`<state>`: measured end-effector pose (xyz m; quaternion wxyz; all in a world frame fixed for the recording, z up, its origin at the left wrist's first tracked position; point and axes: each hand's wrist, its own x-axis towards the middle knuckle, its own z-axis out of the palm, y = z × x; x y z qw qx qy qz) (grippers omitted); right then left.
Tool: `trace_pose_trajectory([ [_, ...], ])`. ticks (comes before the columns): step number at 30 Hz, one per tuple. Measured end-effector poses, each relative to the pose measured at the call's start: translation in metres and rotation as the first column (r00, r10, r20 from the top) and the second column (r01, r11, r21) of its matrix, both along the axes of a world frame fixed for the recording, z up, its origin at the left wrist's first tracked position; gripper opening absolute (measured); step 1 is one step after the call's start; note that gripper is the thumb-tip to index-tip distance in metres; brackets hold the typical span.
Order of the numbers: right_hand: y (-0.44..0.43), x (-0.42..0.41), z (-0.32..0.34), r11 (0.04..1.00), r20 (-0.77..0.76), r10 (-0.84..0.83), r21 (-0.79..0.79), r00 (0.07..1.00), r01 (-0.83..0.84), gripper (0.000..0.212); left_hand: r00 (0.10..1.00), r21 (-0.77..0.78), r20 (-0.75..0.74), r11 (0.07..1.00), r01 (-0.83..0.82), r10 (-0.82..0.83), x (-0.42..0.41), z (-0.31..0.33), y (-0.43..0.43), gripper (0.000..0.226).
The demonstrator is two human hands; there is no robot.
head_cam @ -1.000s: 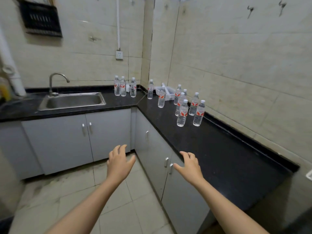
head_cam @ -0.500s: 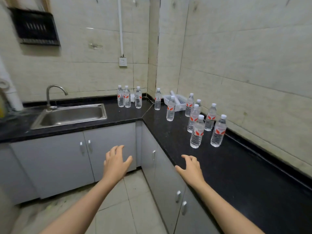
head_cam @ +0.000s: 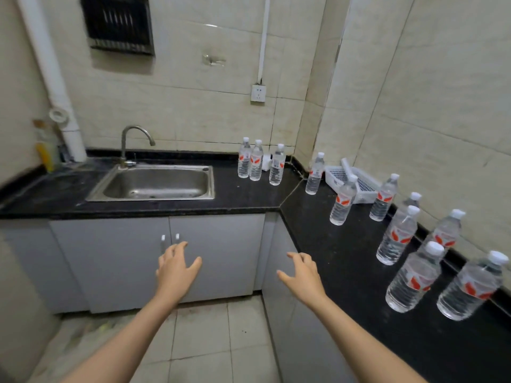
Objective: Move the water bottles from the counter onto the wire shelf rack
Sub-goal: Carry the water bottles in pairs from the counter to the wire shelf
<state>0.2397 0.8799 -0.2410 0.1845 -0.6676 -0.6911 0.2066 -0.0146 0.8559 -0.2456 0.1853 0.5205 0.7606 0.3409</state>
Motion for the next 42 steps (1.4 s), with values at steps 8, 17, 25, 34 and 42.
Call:
trace_pose_trajectory([
  [8, 0.151, -0.045, 0.031, 0.998, 0.015, -0.034, 0.058, 0.999, 0.033, 0.056, 0.993, 0.061, 0.114, 0.998, 0.031, -0.038, -0.029, 0.009, 0.167, 0.052],
  [17, 0.221, -0.052, -0.015, 0.993, 0.036, -0.066, -0.098, 0.997, 0.070, 0.057, 0.973, -0.063, 0.143, 0.980, 0.191, -0.180, -0.006, -0.044, 0.257, 0.054],
  [25, 0.326, -0.005, -0.026, 0.986, -0.005, -0.138, -0.092, 0.990, 0.137, 0.057, 0.971, -0.116, 0.145, 0.972, 0.206, -0.189, 0.011, -0.057, 0.338, 0.055],
  [34, 0.475, 0.010, -0.048, 0.987, -0.194, -0.128, -0.116, 0.973, 0.107, 0.057, 0.991, -0.094, 0.100, 0.990, 0.102, -0.092, 0.037, -0.041, 0.483, 0.053],
  [42, 0.541, 0.018, -0.079, 0.971, -0.220, -0.142, -0.218, 0.965, 0.094, 0.058, 0.972, -0.225, 0.232, 0.971, 0.082, -0.029, 0.065, -0.076, 0.528, 0.052],
])
